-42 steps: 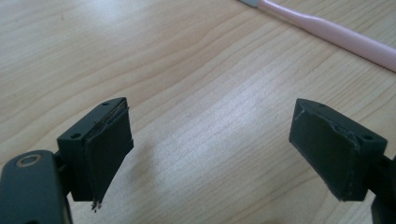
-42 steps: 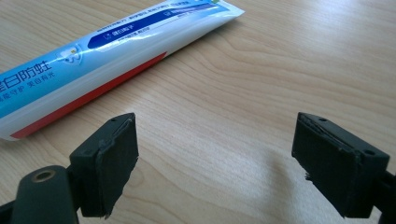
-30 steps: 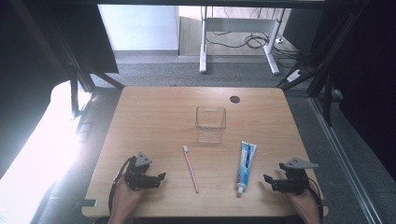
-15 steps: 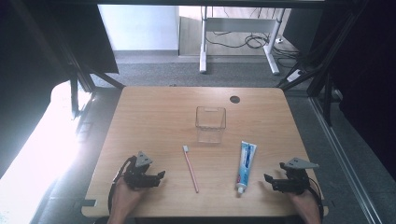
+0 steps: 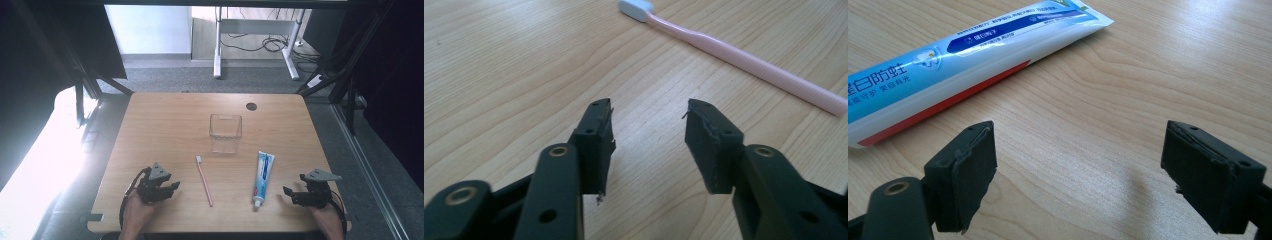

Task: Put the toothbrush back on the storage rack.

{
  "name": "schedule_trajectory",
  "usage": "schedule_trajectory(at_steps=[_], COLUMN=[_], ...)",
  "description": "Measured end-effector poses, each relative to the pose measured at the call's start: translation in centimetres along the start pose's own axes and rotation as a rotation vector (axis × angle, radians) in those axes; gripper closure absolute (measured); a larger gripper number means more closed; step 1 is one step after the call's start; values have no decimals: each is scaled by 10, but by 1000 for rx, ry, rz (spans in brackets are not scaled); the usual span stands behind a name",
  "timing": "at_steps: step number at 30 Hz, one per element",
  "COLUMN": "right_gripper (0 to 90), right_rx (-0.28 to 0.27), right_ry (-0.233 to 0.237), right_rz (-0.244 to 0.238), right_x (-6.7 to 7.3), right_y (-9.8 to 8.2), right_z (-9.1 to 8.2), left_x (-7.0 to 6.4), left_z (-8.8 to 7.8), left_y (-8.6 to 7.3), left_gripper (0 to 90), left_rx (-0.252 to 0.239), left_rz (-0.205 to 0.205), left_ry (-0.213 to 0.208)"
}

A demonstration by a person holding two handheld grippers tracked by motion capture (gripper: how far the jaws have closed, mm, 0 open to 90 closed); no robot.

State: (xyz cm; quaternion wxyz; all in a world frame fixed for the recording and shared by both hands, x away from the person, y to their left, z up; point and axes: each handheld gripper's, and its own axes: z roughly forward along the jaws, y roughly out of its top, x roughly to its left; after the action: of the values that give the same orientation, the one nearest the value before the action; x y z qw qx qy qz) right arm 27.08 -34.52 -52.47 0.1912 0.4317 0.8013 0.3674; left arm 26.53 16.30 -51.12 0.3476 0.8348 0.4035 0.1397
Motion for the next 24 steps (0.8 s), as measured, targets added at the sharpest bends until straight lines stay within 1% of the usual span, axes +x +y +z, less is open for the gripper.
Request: schedule_trajectory(at_steps=[2, 5, 9, 10, 12, 13, 14, 15, 19, 20, 22, 24], right_gripper=[150, 150, 150, 150, 150, 150, 150, 150, 150, 150, 150, 150], right_rx=[1, 5, 9, 9, 9, 9, 8, 9, 10, 10, 11, 11], right_ry=[1, 0, 1, 0, -1, -1, -2, -3, -5, -6, -7, -7], right_rz=[-2, -3, -6, -7, -8, -9, -9, -8, -6, -6, -6, -5], right_x=[0, 0, 1, 1, 1, 1, 1, 1, 1, 1, 1, 1], right_y=[0, 0, 0, 0, 0, 0, 0, 0, -1, -1, -1, -1], right_z=[0, 1, 1, 1, 1, 1, 1, 1, 2, 2, 2, 2], left_x=[-1, -2, -3, -4, -5, -5, -7, -8, -12, -13, -15, -16], left_z=[1, 3, 4, 4, 5, 5, 7, 9, 15, 16, 18, 21], left_y=[2, 4, 7, 9, 12, 12, 15, 16, 22, 23, 25, 27], left_gripper=[592, 667, 760, 794, 836, 853, 872, 888, 897, 898, 898, 897], left_rx=[8, 21, 23, 22, 26, 26, 36, 40, 53, 58, 61, 64], left_rz=[8, 18, 24, 35, 49, 49, 68, 74, 91, 102, 103, 114], left_ry=[-14, -21, -36, -52, -67, -67, -74, -79, -107, -110, -113, -121])
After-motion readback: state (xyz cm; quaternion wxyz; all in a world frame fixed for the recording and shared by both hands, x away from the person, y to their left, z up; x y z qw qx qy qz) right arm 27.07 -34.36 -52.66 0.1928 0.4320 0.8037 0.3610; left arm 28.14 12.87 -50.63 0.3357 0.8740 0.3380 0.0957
